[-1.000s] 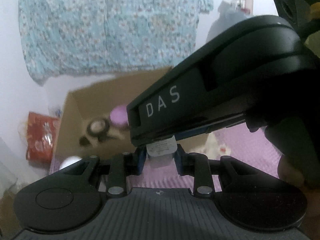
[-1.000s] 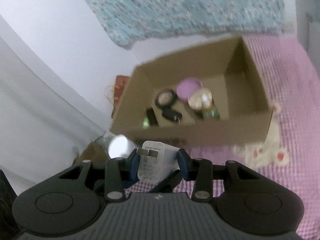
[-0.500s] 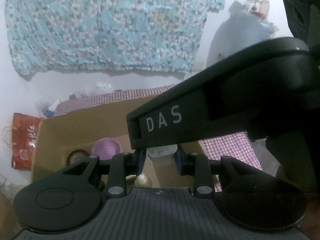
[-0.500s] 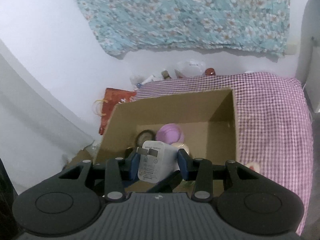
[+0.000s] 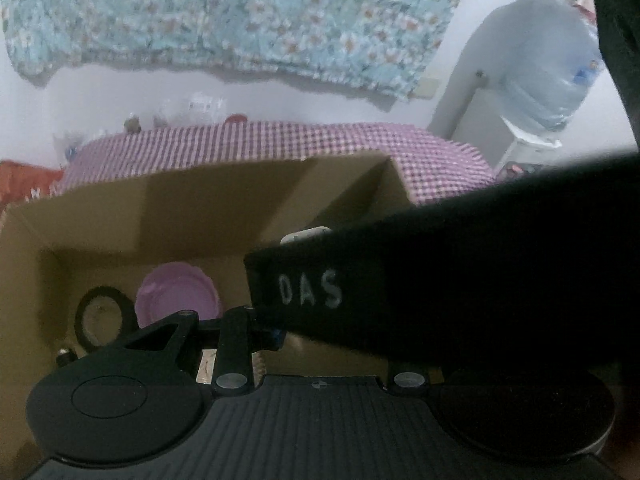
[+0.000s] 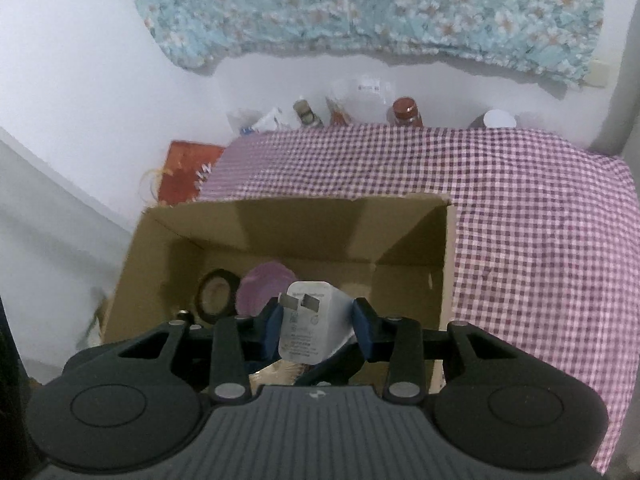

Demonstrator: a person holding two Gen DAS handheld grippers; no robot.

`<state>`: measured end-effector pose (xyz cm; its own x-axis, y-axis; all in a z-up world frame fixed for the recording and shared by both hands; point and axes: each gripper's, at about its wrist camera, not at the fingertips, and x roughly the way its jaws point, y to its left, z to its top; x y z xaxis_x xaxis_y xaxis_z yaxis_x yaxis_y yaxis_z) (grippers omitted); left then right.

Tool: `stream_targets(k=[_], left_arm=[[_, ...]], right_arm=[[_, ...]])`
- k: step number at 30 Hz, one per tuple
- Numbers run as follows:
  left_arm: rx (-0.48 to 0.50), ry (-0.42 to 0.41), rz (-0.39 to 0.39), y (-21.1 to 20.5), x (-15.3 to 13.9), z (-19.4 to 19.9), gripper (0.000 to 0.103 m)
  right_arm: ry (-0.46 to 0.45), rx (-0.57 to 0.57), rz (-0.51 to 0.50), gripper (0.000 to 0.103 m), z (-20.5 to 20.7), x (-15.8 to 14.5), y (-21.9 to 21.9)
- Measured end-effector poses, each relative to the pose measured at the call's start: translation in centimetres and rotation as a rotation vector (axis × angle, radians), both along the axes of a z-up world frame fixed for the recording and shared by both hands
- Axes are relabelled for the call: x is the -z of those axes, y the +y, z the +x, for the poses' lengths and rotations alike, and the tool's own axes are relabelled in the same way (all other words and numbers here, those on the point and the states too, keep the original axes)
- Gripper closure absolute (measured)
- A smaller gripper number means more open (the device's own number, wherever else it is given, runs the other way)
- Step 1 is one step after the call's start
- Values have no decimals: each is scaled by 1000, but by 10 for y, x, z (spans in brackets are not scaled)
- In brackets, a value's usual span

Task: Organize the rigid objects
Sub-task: 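Release the charger plug in the box and withdraw the right tool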

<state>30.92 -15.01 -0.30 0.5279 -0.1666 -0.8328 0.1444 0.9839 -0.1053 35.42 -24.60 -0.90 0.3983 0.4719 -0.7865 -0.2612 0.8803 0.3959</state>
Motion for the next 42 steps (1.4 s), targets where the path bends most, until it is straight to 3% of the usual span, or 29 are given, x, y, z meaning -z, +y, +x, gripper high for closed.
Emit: stream_targets(k=[11,23,25,29,35,42], left_arm=[[-23,48,-32,10,5,8,72],[-7,23,-28,7,-10,2,66],[-2,8,-32,8,-19,-5,59],[8,-26,-27,11,-39,-30,54],[52,-73,-49,22,-66,-93,41],[101,-96,-55,53,-75,-168,26]], right_arm=[[-32,-57,-111,66,10,8,21],[-39,3,-33,66,4,-5,-1],[-52,19,5,66,-3,-15,-9],[-93,65,99,66,-33,-37,-32],[-208,132,222,64,-112,-67,-60],[-224,219,311,59,-205,-55,-70]])
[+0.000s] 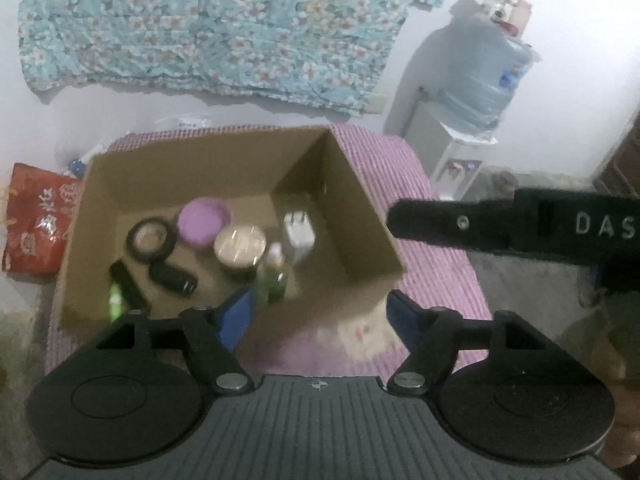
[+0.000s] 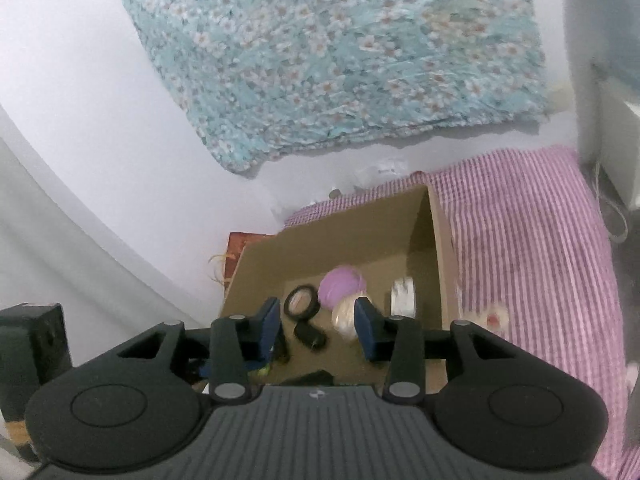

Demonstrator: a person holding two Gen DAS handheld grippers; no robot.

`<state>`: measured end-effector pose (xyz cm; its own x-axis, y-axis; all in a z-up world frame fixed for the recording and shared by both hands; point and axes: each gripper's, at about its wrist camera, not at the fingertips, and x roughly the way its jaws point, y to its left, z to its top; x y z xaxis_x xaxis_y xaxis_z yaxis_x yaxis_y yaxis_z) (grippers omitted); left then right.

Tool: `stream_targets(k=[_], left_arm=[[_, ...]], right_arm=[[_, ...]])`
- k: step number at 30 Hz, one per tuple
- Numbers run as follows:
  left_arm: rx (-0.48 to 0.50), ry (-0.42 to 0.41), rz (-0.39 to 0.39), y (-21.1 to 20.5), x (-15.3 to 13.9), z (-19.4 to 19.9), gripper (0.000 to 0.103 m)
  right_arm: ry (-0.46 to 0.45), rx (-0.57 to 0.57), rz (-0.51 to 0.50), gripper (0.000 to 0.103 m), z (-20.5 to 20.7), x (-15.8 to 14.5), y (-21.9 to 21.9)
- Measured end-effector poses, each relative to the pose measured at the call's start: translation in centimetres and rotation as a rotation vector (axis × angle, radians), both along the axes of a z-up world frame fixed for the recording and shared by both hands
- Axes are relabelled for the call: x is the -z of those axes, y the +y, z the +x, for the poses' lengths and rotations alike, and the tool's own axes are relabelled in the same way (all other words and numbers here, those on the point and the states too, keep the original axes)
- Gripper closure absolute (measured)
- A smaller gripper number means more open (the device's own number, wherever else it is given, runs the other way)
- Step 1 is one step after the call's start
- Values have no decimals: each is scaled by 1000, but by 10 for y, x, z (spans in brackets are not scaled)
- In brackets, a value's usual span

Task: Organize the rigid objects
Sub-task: 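Release the charger plug in the box and withdraw the right tool, then move the right tool to the white supplement bottle and grasp its cap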

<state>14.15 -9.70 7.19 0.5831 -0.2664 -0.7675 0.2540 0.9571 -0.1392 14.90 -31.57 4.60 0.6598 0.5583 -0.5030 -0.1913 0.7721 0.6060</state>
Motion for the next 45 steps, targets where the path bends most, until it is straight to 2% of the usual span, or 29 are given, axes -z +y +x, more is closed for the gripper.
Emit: stream_targets(k=[3,10,12,14,18,27,30,34,39,41,45], left_arm=[[-20,-4,25,15,5,-24,21],[-76,-14,66,51,24,-66,11],[-99,-21,53,63,27,-76,8],[-122,-30,43,72,31,-79,8],[-160,-55,53,86,37,-80,7],[-232,-111,78,111,56,-63,7],[-255,-101,84,116,65,-51,10],[-271,-79,113,118,77,-38,22],[-275,-45,101,123,88,-25,31],[-274,-34,103,124,91,-22,33],[-270,-15,102,125,95,-21,45]], right_arm=[[38,11,22,49,-22,16,7],[115,-24,3,48,-49,36,43],[115,-42,-9,43,-50,34,55],[112,-59,-20,37,-52,31,65],[106,-113,-36,37,-45,24,88],[152,-211,-1,37,-9,24,140],[170,-229,-23,37,4,31,159],[208,-251,-48,38,19,44,177],[239,-282,-74,40,32,55,194],[243,-294,-83,42,35,57,199],[254,-313,-87,49,40,61,207]])
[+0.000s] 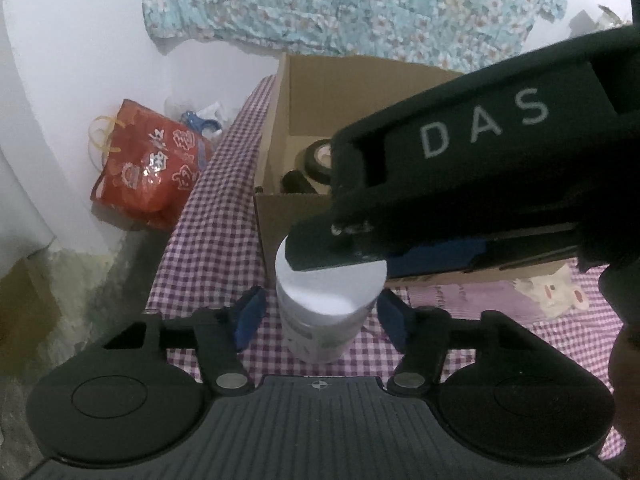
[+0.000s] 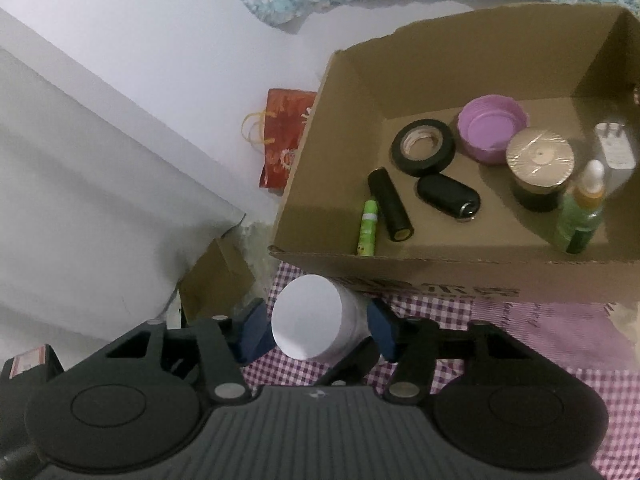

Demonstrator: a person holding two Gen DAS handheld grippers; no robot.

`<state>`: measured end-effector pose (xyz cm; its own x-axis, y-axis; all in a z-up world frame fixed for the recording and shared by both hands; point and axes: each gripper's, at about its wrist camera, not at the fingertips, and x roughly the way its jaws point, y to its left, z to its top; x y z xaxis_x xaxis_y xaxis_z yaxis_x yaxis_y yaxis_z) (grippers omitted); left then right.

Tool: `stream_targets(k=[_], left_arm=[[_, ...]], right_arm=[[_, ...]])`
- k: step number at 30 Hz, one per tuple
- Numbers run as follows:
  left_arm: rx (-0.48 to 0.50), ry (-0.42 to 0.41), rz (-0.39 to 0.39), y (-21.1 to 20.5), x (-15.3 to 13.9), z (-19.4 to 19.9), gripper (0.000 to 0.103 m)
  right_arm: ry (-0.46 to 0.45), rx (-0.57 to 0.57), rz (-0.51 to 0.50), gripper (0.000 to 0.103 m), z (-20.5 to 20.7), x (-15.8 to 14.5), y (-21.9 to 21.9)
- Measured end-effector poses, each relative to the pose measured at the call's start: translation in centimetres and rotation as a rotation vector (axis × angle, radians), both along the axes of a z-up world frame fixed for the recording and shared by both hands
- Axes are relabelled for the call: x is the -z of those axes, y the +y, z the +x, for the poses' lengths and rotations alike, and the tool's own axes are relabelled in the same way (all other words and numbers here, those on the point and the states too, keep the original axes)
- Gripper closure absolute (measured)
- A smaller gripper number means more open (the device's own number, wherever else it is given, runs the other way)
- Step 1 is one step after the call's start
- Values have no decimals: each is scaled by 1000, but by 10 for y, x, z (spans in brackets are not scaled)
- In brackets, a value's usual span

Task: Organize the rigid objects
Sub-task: 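Lift the white supplement bottle with the right tool into the box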

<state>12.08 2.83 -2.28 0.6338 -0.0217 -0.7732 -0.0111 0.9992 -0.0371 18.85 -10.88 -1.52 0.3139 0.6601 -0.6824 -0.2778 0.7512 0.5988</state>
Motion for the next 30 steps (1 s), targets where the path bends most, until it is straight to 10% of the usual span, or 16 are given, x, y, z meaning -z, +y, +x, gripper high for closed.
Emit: stream_targets(k=[30], left_arm=[[-10,-119,60,-15,-66,-46,51]], right_arm=[[-114,-6,62,59,-51,-62,-11]])
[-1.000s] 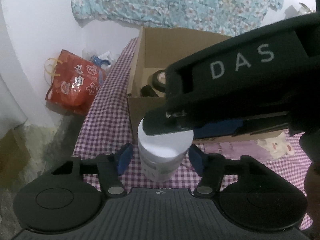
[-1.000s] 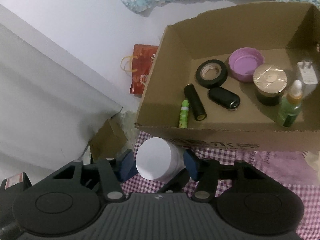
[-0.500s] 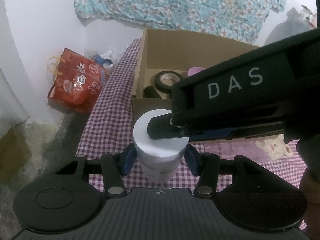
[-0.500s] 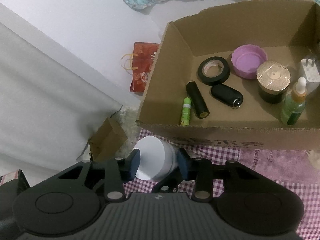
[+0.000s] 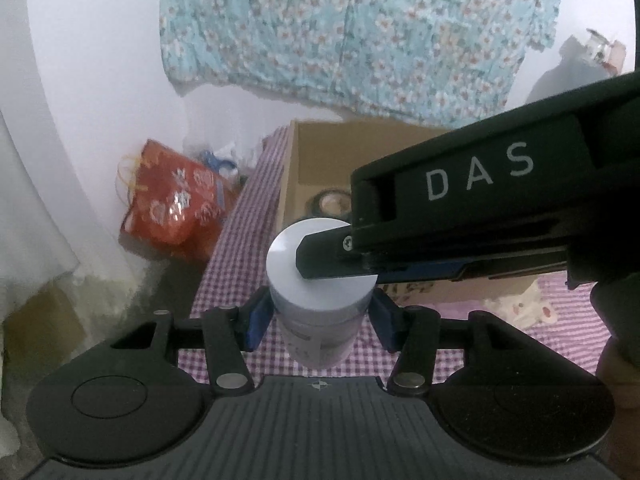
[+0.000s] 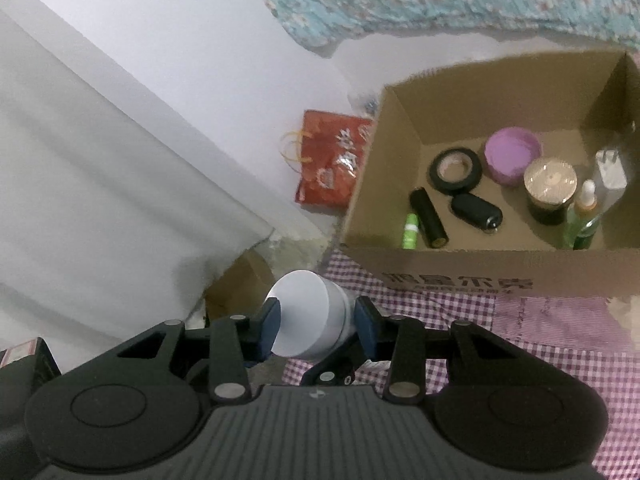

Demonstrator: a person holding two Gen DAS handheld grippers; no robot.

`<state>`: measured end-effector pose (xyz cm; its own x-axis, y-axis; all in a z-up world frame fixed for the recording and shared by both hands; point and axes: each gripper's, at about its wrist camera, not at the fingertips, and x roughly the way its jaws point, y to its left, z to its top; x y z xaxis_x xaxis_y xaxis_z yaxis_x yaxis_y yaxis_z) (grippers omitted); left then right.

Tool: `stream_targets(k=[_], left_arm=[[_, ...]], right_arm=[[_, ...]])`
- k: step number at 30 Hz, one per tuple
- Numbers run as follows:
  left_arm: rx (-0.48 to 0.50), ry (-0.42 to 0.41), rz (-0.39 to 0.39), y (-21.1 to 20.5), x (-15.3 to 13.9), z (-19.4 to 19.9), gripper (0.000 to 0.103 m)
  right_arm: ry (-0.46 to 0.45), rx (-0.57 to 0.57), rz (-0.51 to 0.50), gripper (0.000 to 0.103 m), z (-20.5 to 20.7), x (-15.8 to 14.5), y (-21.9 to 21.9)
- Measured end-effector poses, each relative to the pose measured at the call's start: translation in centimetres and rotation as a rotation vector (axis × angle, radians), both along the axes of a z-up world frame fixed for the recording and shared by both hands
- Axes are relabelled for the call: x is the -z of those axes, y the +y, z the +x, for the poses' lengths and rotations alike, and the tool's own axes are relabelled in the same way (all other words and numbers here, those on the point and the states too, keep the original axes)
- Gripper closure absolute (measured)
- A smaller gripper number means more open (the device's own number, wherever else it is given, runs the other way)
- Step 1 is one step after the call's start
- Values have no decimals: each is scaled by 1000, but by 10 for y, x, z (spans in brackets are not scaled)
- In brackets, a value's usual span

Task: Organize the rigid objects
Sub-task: 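Lift the white supplement bottle with the right tool into the box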

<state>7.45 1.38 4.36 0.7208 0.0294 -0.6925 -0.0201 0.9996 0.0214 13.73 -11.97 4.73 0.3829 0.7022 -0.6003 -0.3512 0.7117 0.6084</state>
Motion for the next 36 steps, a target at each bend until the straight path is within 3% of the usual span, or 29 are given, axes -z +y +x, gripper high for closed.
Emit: stream_targets(k=[7,15,19,25,36], left_arm=[[57,-100,12,-24,-46,2,51],[188,-131,-61,-76,-71,47,51],[247,-111,-97,-106,-59,78,51],[304,-42,-103,-141,-23,110,51],[339,97,-122,-161,35,137,51]], right_arm=[[-110,37,37,59,-11,-52,-28],[-175,143,32,59,17,-88,-89],[-169,202,19,59,40,-79,-121],[-116,262,11,59,72,-41,-155],[-11,283,-13,59,100,28,-185]])
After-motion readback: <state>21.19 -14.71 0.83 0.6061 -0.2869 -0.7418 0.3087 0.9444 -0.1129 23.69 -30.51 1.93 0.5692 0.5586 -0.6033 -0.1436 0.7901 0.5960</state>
